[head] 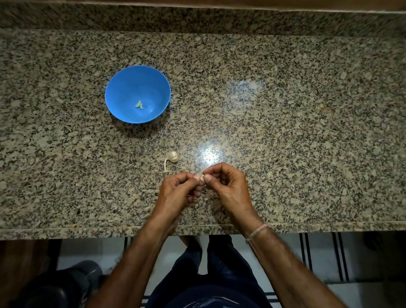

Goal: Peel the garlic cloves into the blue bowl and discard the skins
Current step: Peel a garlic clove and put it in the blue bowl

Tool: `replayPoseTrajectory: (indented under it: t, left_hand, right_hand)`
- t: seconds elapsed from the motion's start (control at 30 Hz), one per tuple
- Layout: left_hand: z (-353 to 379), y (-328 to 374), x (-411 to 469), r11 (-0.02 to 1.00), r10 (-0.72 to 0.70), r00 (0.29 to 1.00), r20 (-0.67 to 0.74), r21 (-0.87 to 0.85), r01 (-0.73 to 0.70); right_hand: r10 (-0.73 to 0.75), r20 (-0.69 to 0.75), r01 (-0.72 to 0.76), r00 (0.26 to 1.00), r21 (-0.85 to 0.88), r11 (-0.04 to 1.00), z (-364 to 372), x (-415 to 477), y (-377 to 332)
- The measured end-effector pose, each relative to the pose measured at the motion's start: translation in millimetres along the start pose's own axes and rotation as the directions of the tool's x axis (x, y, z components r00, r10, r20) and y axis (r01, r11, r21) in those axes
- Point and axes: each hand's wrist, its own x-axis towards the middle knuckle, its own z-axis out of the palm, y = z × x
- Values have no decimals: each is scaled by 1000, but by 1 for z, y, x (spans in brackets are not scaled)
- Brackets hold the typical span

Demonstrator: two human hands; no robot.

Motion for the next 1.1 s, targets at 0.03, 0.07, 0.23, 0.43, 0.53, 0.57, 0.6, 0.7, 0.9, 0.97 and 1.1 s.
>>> replayPoseTrajectory:
  t: [0.03,0.07,0.23,0.43,0.53,0.57,0.6,0.7,0.9,0.97,1.1]
  left_hand:
    - [1,-1,1,1000,-2,1000,1,4,2]
    - [2,-2,1,1000,9,1000,-3,22,-8]
    - [14,-3,-1,961,135,987,-86,255,-110]
    - [16,-5,-1,958,192,968,-160,247,-149]
    - [14,-6,-3,968,194,968,-161,194,-162]
    - [15,-6,-3,971,196,966,-167,174,-166]
    - [15,-5,-4,974,193,965,-176,155,-166]
    - [17,-2,-4,985,166,968,-190,76,-154]
    - [19,0,-5,993,88,982,-167,-62,-100]
    - [18,0,-4,993,97,981,-170,-52,-108]
    - [16,1,-5,992,119,980,-159,-12,-122]
  right_hand:
    - [0,6,0,1000,8,1000,0,0,0]
    - [7,10,-7,1000,27,1000,0,0,0]
    - [174,12,-170,985,275,946,0,-2,-4]
    - [235,-44,-197,971,408,891,4,1,-1]
    - [216,-80,-164,973,415,895,5,2,-1]
    - [214,-81,-162,973,419,894,6,2,-1]
    - [211,-79,-160,974,417,895,6,1,0]
    - [205,-69,-161,976,401,902,6,1,-1]
    - [122,-28,-112,992,243,964,1,2,-3]
    - [54,-12,-53,998,113,992,-1,2,-3]
    - [-37,-19,36,999,-32,999,-1,2,-1]
